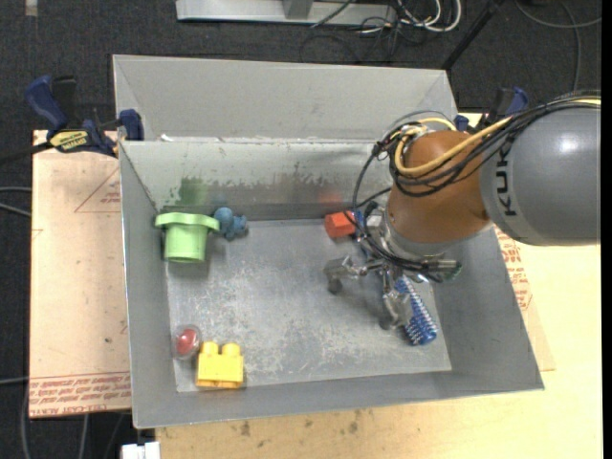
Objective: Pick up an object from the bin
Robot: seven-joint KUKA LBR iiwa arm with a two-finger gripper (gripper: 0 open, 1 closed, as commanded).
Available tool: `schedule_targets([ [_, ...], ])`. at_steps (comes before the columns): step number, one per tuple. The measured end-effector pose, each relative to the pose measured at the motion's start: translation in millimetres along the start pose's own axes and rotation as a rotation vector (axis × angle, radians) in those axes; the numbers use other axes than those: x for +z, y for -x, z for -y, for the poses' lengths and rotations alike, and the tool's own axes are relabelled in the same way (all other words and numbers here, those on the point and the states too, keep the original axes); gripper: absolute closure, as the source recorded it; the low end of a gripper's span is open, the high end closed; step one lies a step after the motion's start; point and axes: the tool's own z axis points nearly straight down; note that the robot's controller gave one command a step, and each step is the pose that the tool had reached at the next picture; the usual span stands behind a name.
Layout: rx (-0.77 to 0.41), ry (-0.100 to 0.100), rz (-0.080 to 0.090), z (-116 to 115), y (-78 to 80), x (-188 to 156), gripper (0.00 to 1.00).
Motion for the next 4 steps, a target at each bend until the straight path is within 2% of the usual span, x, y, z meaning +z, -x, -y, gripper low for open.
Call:
schedule_targets([
  [1, -0.049, 0.002, 0.004, 40.6, -35.9, -16.0, 0.0],
  [2, -0.029, -0.004, 0.007, 53.8, -117.8, -94.9, 0.0],
  [3, 0.194, 0.002, 0.003, 135.9, -56.2, -102.8, 0.0],
  [4, 0.197, 0.001, 0.004, 136.1, -57.4, -102.8, 1.0],
])
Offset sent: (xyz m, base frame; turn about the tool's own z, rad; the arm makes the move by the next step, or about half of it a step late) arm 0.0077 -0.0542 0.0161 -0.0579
